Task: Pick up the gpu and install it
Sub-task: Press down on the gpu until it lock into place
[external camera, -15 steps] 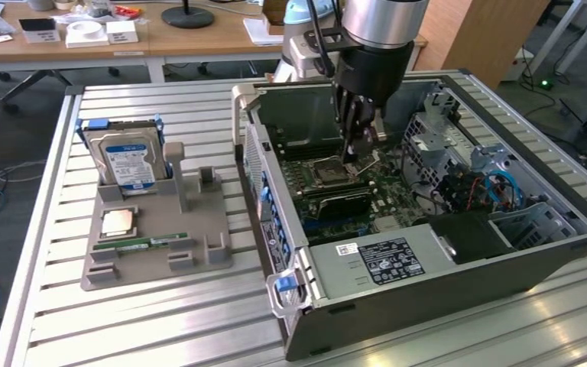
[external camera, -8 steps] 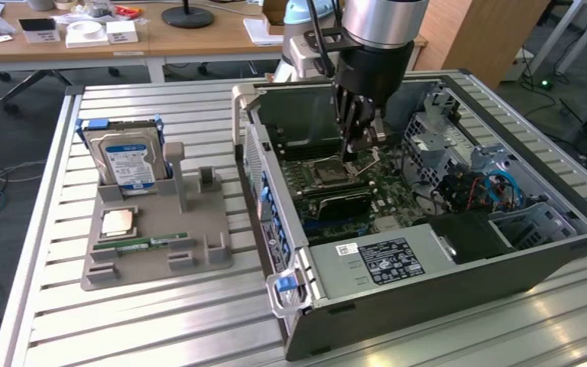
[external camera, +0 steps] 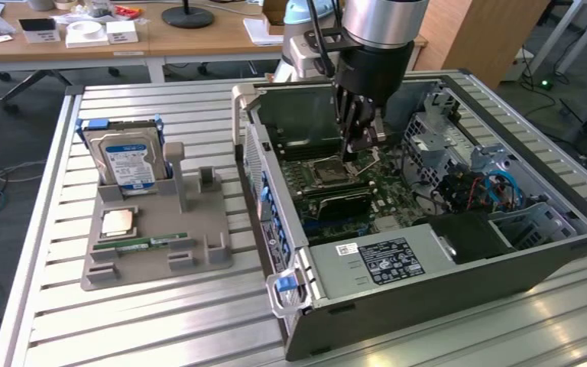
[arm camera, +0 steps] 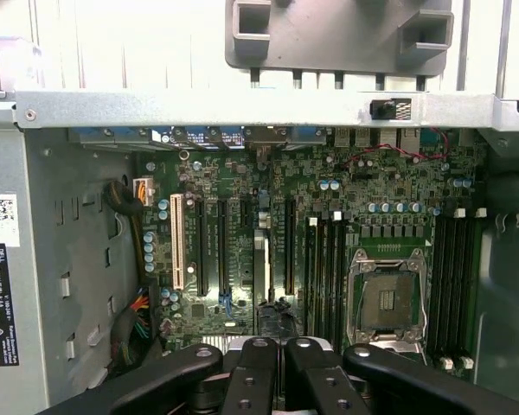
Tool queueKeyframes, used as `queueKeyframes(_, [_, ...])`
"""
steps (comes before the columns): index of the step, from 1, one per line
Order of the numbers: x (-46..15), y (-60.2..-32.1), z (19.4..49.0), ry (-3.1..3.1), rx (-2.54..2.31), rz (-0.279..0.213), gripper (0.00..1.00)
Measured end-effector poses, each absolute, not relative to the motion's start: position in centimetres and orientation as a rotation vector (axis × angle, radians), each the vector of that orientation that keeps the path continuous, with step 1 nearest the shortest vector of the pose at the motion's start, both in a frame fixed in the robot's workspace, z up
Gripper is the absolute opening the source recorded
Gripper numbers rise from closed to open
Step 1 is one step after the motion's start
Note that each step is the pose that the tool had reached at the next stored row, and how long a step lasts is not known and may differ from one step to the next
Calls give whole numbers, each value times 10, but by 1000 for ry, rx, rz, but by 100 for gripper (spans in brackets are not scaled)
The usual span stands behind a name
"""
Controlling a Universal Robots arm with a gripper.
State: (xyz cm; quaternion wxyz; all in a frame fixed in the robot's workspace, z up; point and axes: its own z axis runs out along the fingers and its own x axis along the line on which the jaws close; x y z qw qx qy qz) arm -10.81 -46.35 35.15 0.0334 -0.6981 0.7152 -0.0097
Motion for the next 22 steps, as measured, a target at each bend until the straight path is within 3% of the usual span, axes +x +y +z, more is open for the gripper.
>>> queueKeyframes(6, [-103, -463, 351, 2234, -2177, 29, 11])
queueKeyframes(22, [-96, -460, 325, 2243, -2167, 30, 11])
